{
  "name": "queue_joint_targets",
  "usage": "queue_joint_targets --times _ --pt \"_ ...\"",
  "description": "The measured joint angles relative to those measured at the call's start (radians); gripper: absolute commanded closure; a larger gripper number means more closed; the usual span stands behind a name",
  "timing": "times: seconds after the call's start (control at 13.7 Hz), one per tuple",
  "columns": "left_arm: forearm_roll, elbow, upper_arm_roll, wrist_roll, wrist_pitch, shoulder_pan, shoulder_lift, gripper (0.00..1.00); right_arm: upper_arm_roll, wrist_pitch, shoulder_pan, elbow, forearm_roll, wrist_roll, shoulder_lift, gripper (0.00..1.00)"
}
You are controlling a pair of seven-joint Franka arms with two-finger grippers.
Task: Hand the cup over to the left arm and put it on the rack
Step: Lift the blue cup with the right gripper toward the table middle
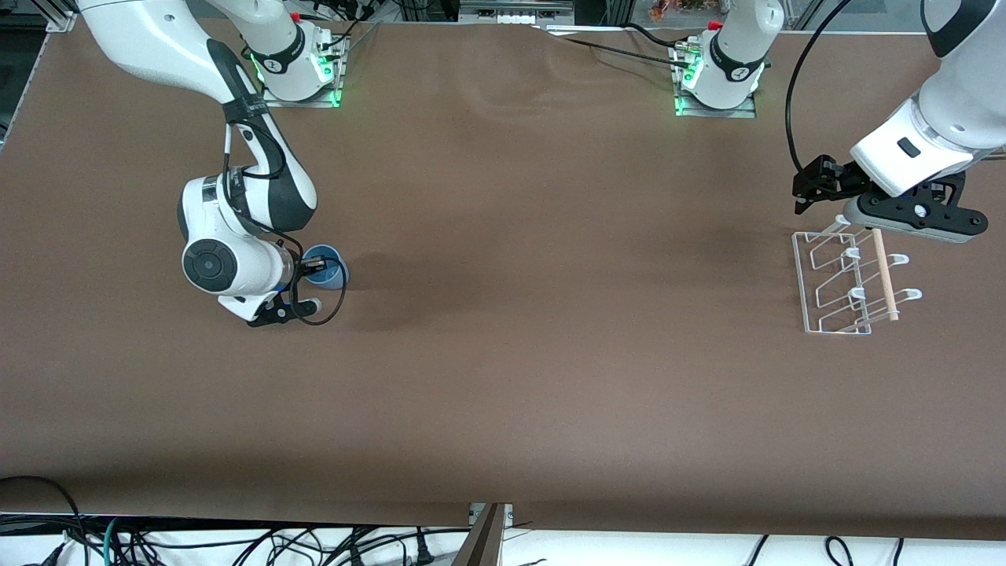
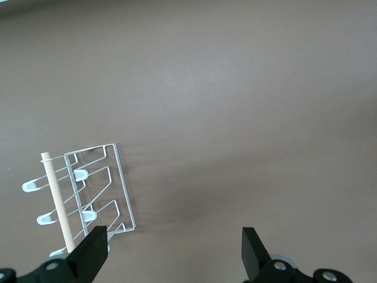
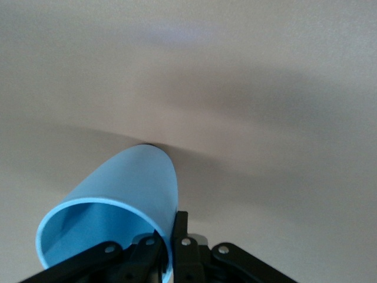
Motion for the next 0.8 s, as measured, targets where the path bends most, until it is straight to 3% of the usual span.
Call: queue_joint_targets --times 0.29,0.51,0.8 --pt "0.0 0.0 0.0 0.0 0.0 0.0 0.0 0.0 0.0 -0.109 0.001 0.094 0.047 0.031 0.002 1.0" --pt "-0.001 0.0 -0.001 0.0 0.0 0.0 0.003 0.0 0.004 -0.205 0.03 0.232 0.17 0.198 0.041 1.0" --pt "-0.051 0.0 -0.009 0.0 -0.002 -0.009 0.03 0.0 0.01 -0.227 0.167 0.403 0.35 0.556 0.134 1.0"
